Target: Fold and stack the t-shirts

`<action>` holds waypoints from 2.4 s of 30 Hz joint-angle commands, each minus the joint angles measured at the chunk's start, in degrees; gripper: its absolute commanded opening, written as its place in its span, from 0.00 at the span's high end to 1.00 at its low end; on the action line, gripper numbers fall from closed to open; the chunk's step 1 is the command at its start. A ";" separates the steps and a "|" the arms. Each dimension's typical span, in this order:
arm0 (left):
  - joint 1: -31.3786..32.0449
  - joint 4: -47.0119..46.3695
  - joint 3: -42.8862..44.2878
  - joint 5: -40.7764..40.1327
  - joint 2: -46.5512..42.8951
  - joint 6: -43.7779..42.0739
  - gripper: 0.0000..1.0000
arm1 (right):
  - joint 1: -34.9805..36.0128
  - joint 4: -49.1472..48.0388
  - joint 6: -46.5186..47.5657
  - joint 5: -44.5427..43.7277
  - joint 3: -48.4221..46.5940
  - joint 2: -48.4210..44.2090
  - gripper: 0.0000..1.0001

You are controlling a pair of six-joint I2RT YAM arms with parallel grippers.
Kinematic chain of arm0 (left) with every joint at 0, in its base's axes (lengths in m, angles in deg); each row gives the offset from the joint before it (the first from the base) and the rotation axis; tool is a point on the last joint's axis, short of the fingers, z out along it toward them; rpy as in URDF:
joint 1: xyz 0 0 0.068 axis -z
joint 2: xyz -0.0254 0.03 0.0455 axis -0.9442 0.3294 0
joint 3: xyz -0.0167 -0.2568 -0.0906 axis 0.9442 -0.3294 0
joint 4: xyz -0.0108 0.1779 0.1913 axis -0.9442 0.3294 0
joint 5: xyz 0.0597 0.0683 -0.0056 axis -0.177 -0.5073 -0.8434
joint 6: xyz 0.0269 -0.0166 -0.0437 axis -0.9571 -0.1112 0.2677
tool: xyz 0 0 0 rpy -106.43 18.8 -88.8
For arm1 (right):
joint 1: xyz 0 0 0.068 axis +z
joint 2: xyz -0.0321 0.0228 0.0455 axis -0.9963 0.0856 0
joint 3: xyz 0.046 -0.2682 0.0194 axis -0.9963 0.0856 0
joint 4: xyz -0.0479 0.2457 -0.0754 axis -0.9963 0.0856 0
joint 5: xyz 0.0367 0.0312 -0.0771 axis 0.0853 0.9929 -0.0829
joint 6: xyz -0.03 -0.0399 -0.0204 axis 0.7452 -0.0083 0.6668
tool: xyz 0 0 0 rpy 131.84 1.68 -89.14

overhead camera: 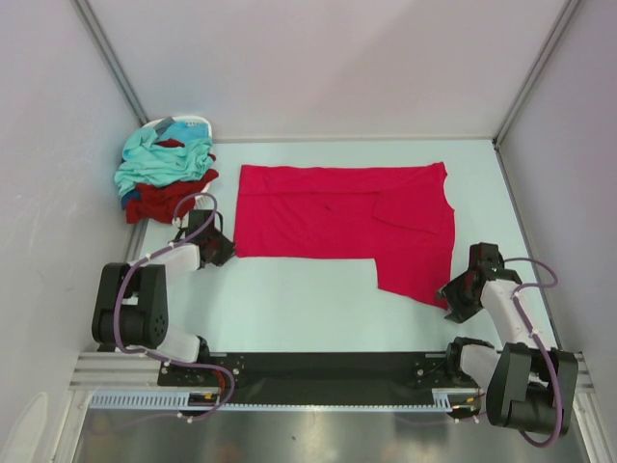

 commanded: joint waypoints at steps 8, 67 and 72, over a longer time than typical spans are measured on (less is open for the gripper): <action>0.47 -0.53 0.41 0.38 0.00 -0.05 1.00 | -0.06 -2.30 -0.76 -5.02 -0.93 2.91 0.49; 0.38 7.65 30.10 -2.78 16.34 -1.63 1.00 | -0.85 -21.29 12.33 -2.29 -53.83 44.66 1.00; 0.38 8.18 32.22 -3.57 18.36 -1.63 1.00 | -0.15 -20.94 13.92 -0.81 -58.23 49.13 1.00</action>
